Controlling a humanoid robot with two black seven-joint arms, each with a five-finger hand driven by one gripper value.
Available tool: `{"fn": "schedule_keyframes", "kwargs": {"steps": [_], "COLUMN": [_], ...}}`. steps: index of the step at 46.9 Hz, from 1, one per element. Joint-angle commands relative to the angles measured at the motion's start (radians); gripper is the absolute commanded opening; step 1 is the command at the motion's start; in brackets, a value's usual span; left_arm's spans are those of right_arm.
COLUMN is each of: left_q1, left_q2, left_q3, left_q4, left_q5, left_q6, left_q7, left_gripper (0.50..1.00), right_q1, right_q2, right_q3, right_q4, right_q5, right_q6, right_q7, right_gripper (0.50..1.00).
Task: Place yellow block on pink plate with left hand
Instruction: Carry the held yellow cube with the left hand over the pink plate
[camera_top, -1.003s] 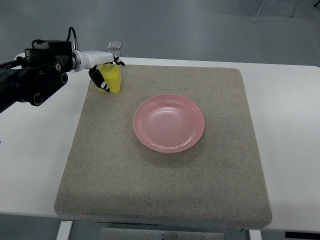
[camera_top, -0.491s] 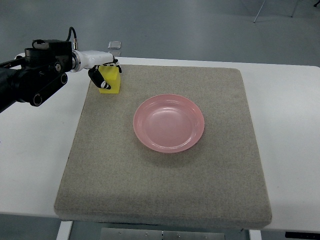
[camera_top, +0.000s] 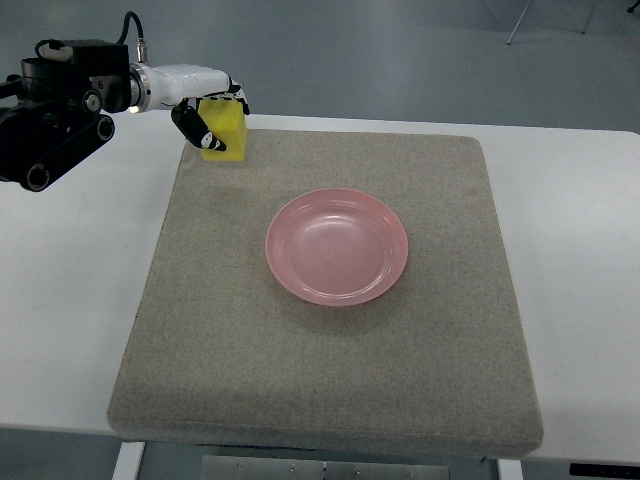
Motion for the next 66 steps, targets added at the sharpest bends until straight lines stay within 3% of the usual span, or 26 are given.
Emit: {"fn": "schedule_keyframes", "kwargs": {"steps": [1,22,49,66], "left_q1": [0.0,0.0,0.019,0.046], "left_q2": [0.021,0.014,-0.149,-0.169], "left_q3": [0.0,-0.006,0.006,0.015], "left_q4": [-0.064,-0.329,-0.305,-0.274], "left_q5": [-0.003,-0.039,-0.017,0.096], "left_q6": [-0.003,-0.114,-0.108,-0.101], "left_q7": [0.0,0.0,0.001,0.004], "left_gripper": [0.5,0.5,0.5,0.5], "right_q1": [0.0,0.0,0.0,0.0], "right_q2": [0.0,0.0,0.0,0.0], "right_q3": [0.0,0.0,0.0,0.0], "right_q4": [0.0,0.0,0.0,0.0], "right_q5": [0.0,0.0,0.0,0.0], "right_q6": [0.0,0.0,0.0,0.0], "right_q7": [0.0,0.0,0.0,0.0], "right_gripper": [0.924,0.924,0.924,0.924]}}
